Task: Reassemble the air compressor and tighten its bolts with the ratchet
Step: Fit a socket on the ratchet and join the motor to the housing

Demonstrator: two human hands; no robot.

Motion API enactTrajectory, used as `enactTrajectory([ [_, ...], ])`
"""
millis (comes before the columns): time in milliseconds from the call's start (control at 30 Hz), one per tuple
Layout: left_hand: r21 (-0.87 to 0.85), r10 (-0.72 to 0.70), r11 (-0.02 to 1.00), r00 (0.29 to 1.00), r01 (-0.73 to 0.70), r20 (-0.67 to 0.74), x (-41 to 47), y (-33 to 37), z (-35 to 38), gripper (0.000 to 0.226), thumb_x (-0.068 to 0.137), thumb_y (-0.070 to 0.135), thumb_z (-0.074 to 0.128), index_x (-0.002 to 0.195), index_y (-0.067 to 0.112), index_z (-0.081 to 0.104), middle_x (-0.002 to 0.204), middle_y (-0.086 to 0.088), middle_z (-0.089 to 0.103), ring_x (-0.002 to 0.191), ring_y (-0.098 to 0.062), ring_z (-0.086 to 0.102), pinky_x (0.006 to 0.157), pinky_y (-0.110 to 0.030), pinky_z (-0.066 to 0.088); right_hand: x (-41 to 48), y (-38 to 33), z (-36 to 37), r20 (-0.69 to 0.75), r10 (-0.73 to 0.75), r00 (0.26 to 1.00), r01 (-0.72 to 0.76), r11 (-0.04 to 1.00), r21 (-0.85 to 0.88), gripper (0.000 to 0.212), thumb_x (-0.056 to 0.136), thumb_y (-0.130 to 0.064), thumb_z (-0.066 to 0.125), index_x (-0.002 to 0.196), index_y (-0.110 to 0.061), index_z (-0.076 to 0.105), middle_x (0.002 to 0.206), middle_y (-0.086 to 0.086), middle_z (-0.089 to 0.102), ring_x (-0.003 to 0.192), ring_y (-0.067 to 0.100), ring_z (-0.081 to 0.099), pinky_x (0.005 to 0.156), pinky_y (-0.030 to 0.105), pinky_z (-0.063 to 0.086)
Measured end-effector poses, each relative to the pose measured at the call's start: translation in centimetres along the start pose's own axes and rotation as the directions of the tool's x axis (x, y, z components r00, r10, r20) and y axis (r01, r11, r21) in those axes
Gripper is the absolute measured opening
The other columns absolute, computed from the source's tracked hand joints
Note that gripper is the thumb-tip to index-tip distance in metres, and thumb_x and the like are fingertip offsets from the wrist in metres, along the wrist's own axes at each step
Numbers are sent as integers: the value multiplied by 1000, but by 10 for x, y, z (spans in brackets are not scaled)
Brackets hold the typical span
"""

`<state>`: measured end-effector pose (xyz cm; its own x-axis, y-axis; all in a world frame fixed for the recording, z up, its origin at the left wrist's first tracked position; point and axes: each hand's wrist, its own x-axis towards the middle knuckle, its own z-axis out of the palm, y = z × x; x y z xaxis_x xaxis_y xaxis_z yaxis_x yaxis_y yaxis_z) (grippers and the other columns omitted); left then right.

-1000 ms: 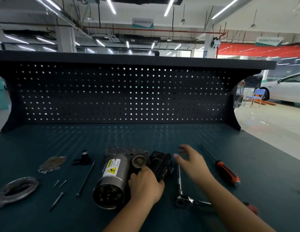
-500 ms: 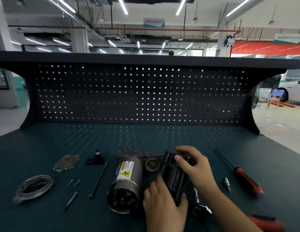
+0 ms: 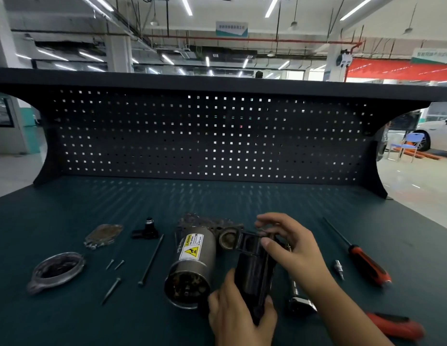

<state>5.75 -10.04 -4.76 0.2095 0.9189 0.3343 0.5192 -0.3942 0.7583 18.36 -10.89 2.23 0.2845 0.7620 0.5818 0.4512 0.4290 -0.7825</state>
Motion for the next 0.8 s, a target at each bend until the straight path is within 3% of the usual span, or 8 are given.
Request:
enactTrajectory([
  [167,-236,-32,972,998,19,-53,-6,6,1,84,54,42,60,133,16,45,113,-7,60,113,-27,46,92,-33,42,-6,-1,-3,-56,-22,998,30,991,132,32,77,-11,59,108,-21,64,114,-1,68,115,14,60,95,29,47],
  [233,-268,-22,963,998,4,-65,-8,6,2,83,55,39,62,133,15,46,110,-8,60,111,-26,45,91,-31,42,-8,1,-3,-102,-9,995,27,984,174,28,78,-10,56,103,-17,66,109,3,70,111,15,63,88,23,50],
  [333,-258,-19,966,999,8,-43,-6,2,6,79,65,33,72,136,17,41,115,-8,56,115,-25,43,94,-27,38,-5,0,-1,-91,29,995,-8,975,222,19,80,-5,56,92,-15,67,90,5,72,87,13,68,73,19,52],
  [467,-234,-27,972,998,13,-56,-5,0,8,78,64,26,76,134,15,44,113,-12,58,115,-30,45,95,-35,40,5,-6,0,-99,31,995,-18,991,130,29,89,3,59,82,-24,70,77,2,69,73,10,66,65,17,51],
  [567,-173,33,984,995,-49,-96,-3,2,7,79,49,27,79,122,6,58,94,-17,65,97,-40,57,79,-45,50,14,-14,-3,-121,-28,992,30,999,22,20,86,-9,62,82,-27,67,75,-2,67,74,10,65,68,15,49],
  [667,-54,145,987,980,-153,-133,-1,1,11,79,35,20,90,107,1,65,77,-14,66,73,-40,65,54,-44,55,25,-18,-8,-30,-76,997,68,977,-204,36,86,3,62,84,-32,62,79,-6,57,74,9,55,71,18,45],
  [733,-13,199,979,967,-203,-159,0,2,10,83,28,21,92,104,1,66,75,-12,66,67,-38,66,49,-40,54,32,-23,-10,65,-50,997,65,966,-249,39,85,8,61,88,-30,60,89,2,55,77,12,55,76,23,47],
  [800,21,222,975,959,-221,-176,1,3,7,78,33,31,82,104,1,66,75,-10,66,66,-37,66,49,-40,54,34,-28,-14,125,-15,992,47,965,-259,37,85,8,62,88,-29,60,89,1,59,76,9,58,78,24,48],
])
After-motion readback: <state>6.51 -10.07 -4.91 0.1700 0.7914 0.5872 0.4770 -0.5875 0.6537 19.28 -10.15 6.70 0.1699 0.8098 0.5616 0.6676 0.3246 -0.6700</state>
